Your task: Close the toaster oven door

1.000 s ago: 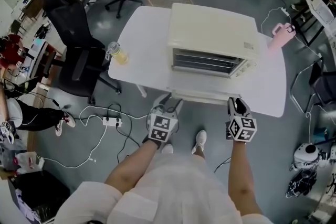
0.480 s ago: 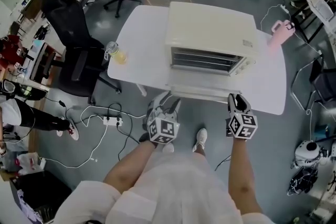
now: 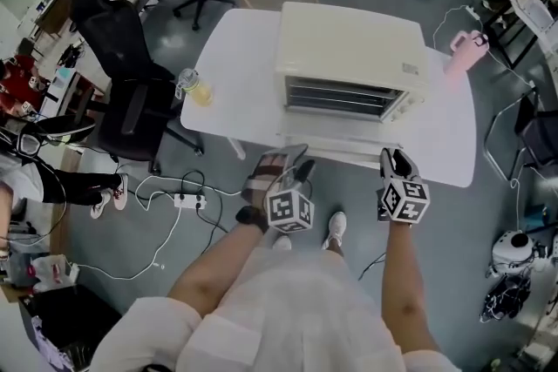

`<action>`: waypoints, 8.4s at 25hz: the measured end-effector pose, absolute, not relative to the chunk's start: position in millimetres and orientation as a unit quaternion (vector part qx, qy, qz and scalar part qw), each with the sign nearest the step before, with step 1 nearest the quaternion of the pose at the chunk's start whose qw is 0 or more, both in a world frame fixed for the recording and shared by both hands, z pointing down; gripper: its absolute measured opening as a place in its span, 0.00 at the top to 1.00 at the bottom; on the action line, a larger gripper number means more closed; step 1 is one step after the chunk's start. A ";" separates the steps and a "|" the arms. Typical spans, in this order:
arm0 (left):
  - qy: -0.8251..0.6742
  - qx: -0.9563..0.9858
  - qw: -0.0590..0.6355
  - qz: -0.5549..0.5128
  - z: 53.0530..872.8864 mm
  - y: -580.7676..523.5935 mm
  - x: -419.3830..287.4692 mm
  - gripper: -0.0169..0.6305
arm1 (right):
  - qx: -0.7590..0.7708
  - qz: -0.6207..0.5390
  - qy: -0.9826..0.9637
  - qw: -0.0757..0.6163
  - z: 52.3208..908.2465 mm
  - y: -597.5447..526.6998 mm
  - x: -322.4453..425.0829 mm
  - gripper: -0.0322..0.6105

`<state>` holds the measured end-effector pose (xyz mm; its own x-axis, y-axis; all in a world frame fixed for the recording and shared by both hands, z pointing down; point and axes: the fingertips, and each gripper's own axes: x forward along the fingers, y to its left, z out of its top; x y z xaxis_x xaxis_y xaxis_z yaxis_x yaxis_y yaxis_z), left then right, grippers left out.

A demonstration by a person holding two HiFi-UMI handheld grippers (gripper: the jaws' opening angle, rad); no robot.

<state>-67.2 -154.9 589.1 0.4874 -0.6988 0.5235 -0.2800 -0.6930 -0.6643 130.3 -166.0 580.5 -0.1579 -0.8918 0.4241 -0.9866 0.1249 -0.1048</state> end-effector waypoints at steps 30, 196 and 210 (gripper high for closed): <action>0.203 -0.802 0.288 -0.482 602.3 -183.0 -45.7 0.84 | 0.634 0.149 -0.749 0.125 559.6 -177.5 132.4 0.77; 0.493 -0.867 0.063 0.035 319.4 -233.6 -183.6 0.94 | 0.648 -0.038 -0.759 -0.056 322.1 -169.0 115.7 0.95; 0.493 -0.866 0.072 0.039 303.0 -213.1 -190.0 0.94 | 0.644 -0.080 -0.759 -0.048 288.6 -139.3 106.9 0.95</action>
<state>-190.0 -213.1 303.0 0.5103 -0.8488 -0.1380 -0.8600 -0.5030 -0.0859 106.9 -139.3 288.6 -0.1663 -0.9702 -0.1763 -0.9856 0.1583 0.0587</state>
